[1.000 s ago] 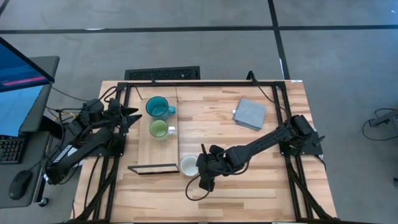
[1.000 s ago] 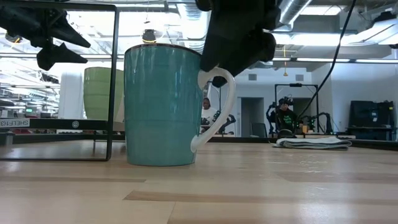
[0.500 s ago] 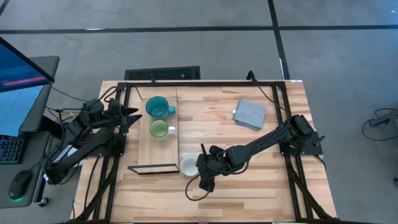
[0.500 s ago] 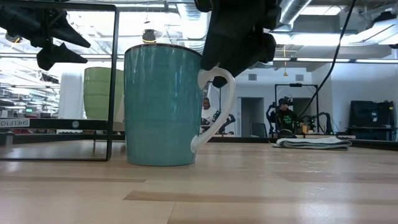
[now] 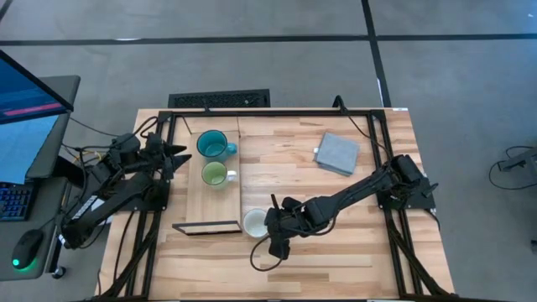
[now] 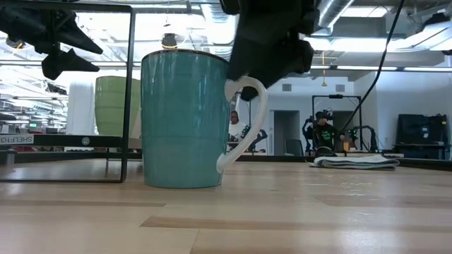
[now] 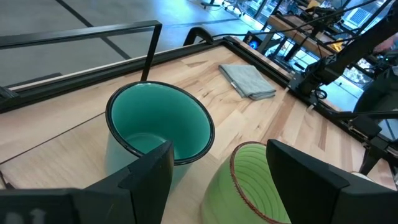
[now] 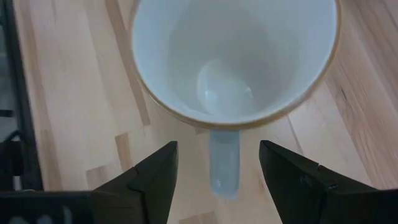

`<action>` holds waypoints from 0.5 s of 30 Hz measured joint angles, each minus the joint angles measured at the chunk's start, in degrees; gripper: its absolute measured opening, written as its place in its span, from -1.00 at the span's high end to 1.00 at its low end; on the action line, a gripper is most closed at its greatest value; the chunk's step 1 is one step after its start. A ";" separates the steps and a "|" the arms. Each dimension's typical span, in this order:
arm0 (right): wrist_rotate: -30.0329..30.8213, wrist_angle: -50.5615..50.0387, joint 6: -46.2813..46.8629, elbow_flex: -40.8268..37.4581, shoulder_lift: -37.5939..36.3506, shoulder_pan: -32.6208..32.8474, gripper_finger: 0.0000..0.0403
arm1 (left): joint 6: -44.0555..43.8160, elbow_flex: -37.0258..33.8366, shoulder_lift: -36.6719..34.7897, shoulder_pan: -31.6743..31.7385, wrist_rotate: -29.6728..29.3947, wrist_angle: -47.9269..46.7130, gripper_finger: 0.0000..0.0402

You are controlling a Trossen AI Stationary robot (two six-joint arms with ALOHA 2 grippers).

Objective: Stack small to large cups/mugs on shelf
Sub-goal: Put the white mug on the shelf

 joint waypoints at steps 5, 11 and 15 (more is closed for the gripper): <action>-0.01 1.75 0.01 -0.69 0.00 0.02 -0.24 | 0.00 0.00 0.00 0.00 -0.02 0.00 -0.23; -0.15 0.21 -0.14 -0.69 -0.01 -0.24 -0.24 | 0.00 -0.01 0.00 0.00 -0.52 0.01 -0.23; -0.48 0.23 -1.04 -0.69 -0.01 -0.61 -0.24 | 0.00 -0.02 0.00 0.00 -0.76 0.02 -0.23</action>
